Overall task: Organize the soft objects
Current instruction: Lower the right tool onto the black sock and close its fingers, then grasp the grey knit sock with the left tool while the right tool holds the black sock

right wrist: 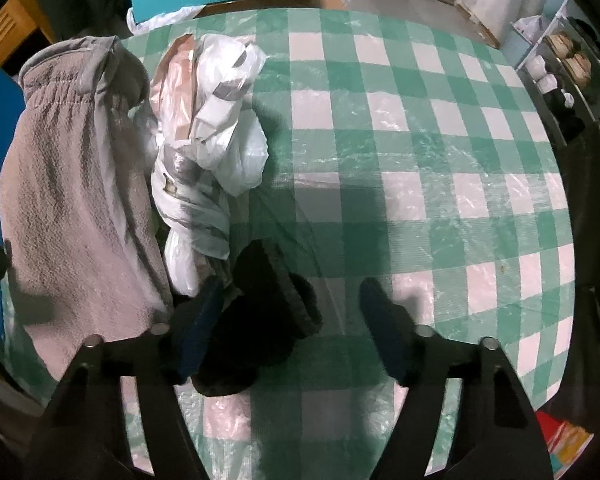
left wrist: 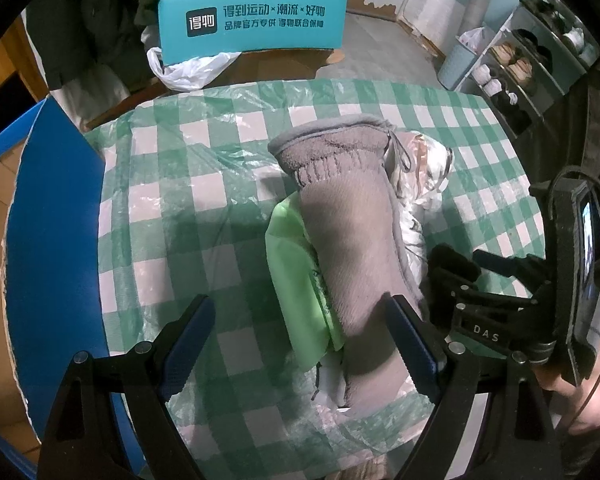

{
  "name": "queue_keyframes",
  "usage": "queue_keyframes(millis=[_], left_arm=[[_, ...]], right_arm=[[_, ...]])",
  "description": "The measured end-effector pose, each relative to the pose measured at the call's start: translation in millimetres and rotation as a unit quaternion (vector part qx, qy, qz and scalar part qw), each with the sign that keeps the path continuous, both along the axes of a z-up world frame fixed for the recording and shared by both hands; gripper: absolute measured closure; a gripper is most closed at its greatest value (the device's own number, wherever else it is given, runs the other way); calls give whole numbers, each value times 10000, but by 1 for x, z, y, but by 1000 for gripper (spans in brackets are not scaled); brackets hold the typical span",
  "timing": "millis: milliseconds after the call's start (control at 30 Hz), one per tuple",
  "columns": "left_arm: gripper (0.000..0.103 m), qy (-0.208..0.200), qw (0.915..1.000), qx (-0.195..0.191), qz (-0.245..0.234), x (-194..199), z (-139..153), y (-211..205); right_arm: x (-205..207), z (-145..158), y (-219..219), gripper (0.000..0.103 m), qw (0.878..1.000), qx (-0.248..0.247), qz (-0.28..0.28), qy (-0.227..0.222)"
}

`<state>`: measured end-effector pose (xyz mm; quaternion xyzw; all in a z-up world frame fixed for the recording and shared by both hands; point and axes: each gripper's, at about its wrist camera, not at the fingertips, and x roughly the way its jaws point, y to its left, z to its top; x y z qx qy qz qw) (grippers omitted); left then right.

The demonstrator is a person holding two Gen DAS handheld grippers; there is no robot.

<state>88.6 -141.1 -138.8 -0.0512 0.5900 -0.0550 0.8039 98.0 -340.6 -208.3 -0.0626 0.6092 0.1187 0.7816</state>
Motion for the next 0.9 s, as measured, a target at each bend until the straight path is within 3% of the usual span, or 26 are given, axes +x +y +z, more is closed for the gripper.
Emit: queue_keyframes(millis=[167,900], left_arm=[[14,-13,10000,-38,45,5,1,1],[14,11,9994,-277,203,41,-7,-7]], right_arm=[[-1,-1,1,67,9999,61,112,33],[14,62,5,69,9979,261,83,-579]])
